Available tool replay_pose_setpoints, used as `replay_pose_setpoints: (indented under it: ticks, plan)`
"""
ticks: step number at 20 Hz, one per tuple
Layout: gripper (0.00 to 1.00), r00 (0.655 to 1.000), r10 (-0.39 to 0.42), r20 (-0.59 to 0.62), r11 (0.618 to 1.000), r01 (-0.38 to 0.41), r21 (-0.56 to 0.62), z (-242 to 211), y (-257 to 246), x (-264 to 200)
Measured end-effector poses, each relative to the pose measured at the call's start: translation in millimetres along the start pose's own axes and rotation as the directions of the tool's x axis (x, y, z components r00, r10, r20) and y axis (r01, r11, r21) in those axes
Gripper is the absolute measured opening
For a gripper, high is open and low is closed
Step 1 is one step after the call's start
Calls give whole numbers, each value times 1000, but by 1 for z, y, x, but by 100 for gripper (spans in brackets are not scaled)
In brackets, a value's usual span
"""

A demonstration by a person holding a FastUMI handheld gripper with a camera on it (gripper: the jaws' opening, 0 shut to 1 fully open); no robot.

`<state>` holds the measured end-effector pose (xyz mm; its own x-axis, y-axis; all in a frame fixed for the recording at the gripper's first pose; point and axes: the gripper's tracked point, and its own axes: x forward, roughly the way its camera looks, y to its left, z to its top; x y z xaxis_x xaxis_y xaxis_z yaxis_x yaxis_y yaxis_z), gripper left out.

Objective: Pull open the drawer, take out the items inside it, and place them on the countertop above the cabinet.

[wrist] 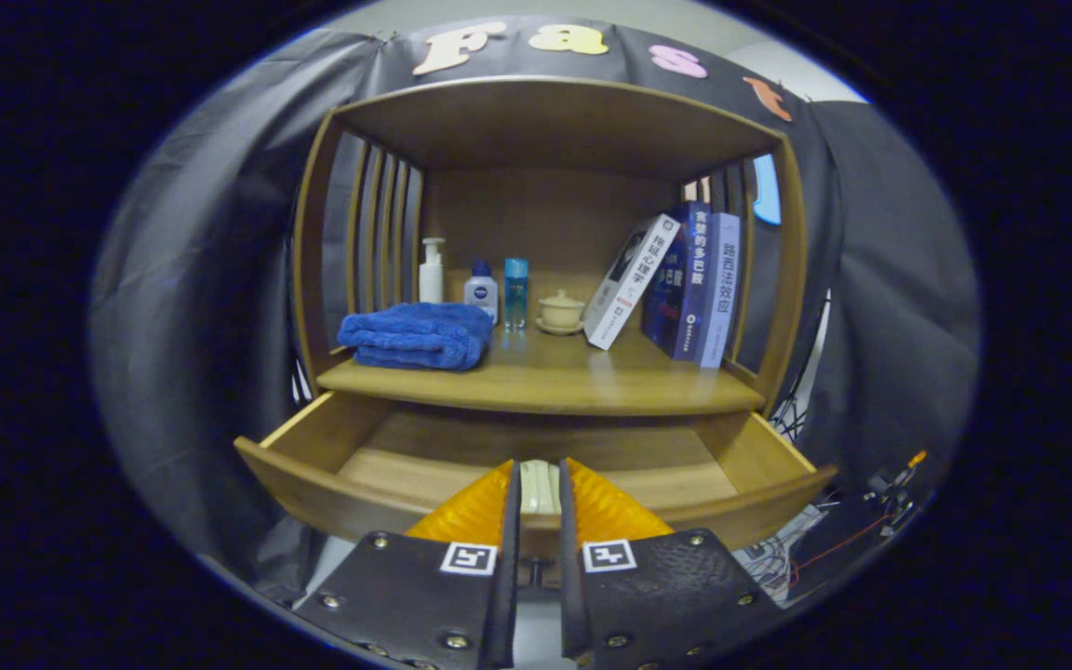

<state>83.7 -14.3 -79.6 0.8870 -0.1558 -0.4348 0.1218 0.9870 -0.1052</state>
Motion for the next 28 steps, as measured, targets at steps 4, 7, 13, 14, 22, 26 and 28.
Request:
replay_pose_setpoints:
  ticks: [4, 7, 13, 14, 22, 26, 28]
  plan:
    - [20, 977, -10, -212, 1000, 7, -14, -13, 1, 46]
    - [20, 921, -42, -386, 997, 16, -70, -36, 3, 68]
    - [21, 837, -57, -545, 993, -10, -119, -70, 7, 94]
    - [21, 838, -32, -544, 996, -18, -87, -69, 10, 99]
    - [23, 839, 7, -545, 1000, 9, 26, -68, 5, 107]
    - [25, 833, -12, -554, 999, 34, 30, -68, 2, 107]
    - [25, 831, -58, -553, 998, 64, -8, -66, -5, 107]
